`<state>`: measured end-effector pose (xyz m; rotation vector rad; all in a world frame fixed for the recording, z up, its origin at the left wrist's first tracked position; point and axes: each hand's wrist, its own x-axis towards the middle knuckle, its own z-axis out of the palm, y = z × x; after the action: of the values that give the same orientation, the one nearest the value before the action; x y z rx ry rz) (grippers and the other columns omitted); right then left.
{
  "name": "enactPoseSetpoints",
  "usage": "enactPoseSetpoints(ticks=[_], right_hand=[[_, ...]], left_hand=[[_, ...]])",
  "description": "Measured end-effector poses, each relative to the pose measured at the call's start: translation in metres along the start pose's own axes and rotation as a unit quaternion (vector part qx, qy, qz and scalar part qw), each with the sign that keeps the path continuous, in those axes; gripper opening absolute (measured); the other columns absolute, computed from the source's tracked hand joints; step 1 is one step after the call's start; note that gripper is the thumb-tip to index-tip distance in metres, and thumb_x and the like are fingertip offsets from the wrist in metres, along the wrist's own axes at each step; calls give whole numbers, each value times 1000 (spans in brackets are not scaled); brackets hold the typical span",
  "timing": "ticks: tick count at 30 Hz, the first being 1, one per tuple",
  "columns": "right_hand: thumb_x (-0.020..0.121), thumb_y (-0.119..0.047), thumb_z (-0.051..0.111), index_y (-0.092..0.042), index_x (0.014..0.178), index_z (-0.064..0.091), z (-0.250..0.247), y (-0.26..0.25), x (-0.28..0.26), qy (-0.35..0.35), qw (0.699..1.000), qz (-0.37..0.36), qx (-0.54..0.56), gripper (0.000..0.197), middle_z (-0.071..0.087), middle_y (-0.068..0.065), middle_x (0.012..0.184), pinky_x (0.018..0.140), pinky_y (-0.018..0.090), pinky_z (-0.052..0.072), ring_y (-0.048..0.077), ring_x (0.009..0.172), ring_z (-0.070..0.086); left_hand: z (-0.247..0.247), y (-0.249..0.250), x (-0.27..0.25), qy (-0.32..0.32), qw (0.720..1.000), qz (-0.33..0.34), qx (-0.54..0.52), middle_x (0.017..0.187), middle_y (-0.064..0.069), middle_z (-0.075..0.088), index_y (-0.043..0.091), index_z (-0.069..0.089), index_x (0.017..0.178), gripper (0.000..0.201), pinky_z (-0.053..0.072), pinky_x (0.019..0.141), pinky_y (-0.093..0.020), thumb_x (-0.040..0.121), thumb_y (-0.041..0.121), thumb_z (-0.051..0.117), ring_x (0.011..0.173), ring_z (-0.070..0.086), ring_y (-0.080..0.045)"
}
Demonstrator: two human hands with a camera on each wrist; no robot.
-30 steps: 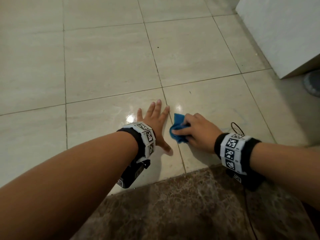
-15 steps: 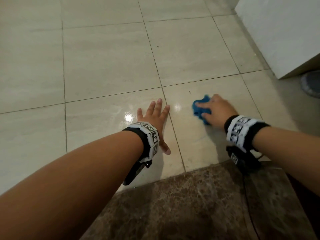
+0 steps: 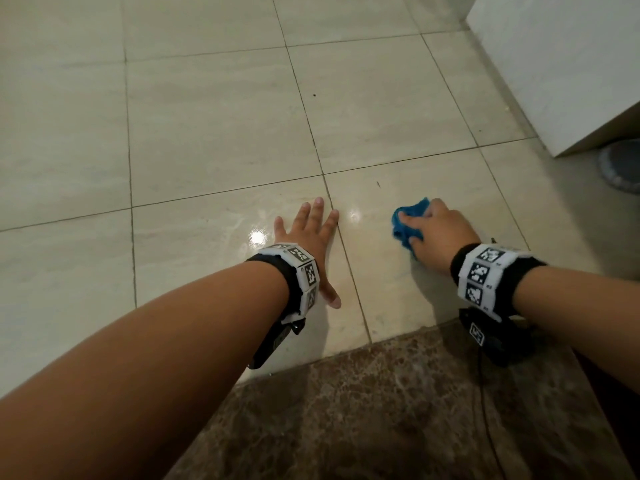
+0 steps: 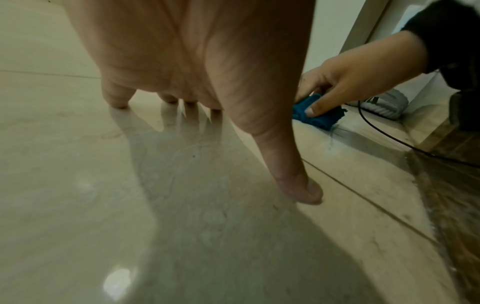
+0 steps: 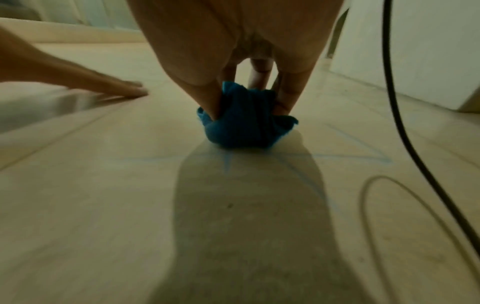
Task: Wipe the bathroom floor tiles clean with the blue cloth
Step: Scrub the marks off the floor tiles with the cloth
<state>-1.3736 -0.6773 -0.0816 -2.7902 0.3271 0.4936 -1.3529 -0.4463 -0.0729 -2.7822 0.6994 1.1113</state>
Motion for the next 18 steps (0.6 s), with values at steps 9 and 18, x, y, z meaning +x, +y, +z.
enactPoseSetpoints(ticks=[9,18], right_hand=[[87,-33,58,-20,120,56,0,3,-1,13,999,-24,26,36,40,-2,91,60,21,39,11,70,46],[90,-24,56,-32,135,47,8,-15,-32,-58,978,-195,-51,46,39,1,110,83,19,29,18,98,45]], left_hand=[[0,1,-1,-1,1000,-4,-3,154,-6,-35,21,-27,148,151,-1,116,-60,54,66,82,144,-25,-28],[0,1,1,-3,1000,-6,-1,153,-7,-36,21,-27,148,152,-1,116,-60,53,67,82,144,-25,-28]])
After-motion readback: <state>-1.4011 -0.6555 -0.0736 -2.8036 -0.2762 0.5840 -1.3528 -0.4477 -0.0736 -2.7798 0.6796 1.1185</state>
